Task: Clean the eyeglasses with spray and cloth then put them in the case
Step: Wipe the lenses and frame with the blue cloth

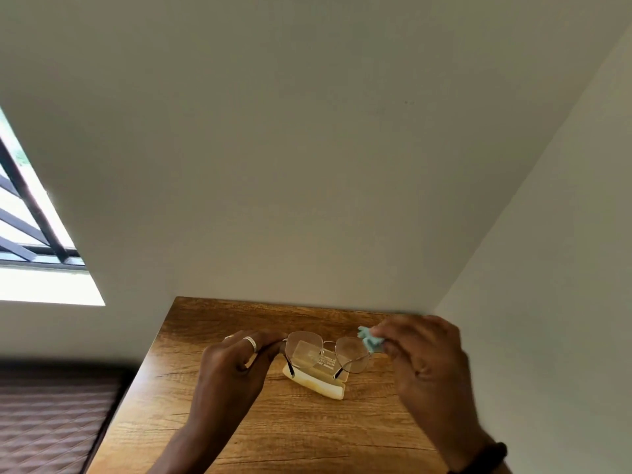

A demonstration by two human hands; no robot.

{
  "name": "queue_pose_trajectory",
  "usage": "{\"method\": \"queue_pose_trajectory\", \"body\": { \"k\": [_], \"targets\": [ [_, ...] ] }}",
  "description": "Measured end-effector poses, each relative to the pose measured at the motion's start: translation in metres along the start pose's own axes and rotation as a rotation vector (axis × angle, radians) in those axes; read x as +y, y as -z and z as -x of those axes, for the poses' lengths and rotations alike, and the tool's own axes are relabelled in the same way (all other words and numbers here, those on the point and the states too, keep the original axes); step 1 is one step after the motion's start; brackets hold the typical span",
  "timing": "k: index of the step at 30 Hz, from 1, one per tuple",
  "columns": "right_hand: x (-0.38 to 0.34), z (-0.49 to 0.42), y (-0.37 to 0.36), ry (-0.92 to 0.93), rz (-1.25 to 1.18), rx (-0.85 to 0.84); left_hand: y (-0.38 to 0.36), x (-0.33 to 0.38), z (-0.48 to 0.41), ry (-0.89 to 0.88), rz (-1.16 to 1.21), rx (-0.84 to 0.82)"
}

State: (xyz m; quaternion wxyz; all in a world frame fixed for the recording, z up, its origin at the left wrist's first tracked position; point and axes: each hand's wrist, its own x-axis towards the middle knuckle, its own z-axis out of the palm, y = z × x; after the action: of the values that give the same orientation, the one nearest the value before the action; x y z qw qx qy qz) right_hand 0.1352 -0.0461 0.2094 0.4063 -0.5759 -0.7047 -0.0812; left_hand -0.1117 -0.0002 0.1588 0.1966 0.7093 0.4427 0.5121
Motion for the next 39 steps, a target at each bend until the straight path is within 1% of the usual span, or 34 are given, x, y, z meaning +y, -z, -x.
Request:
{"method": "queue_pose_trajectory", "body": {
  "k": [2,7,10,14,17,22,26,30,32,34,39],
  "targets": [
    [0.004,-0.008,0.011,-0.077,-0.051,0.060,0.001,0.001,-0.001,-0.006,0.016,0.020],
    [-0.001,-0.015,0.003,-0.080,-0.054,0.076,-0.001,-0.001,-0.002,-0.004,0.046,0.063],
    [-0.012,-0.008,-0.011,-0.023,-0.001,-0.017,-0.002,0.002,-0.004,-0.021,0.039,0.072],
    [-0.012,0.009,-0.020,0.167,0.003,-0.197,-0.002,0.004,-0.006,-0.037,0.027,0.078],
    [0.000,0.019,-0.015,0.218,0.044,-0.261,0.000,0.002,-0.007,-0.035,0.030,0.073],
    [0.015,0.011,-0.005,0.126,0.093,-0.196,-0.003,-0.002,-0.001,-0.022,0.039,0.053],
    [0.003,-0.001,-0.010,0.109,0.063,-0.167,-0.006,0.001,0.000,-0.042,0.070,0.058],
    [-0.013,0.008,-0.017,0.177,0.013,-0.253,-0.006,0.000,-0.004,-0.034,0.064,0.076],
    [-0.011,0.018,-0.016,0.219,0.005,-0.301,-0.005,-0.001,-0.007,-0.024,0.069,0.076],
    [-0.003,0.022,-0.012,0.219,0.021,-0.310,-0.004,-0.002,-0.007,-0.015,0.072,0.064],
    [0.013,0.005,-0.002,0.132,0.088,-0.203,-0.005,-0.003,-0.002,0.009,0.104,0.077]
  ]
}}
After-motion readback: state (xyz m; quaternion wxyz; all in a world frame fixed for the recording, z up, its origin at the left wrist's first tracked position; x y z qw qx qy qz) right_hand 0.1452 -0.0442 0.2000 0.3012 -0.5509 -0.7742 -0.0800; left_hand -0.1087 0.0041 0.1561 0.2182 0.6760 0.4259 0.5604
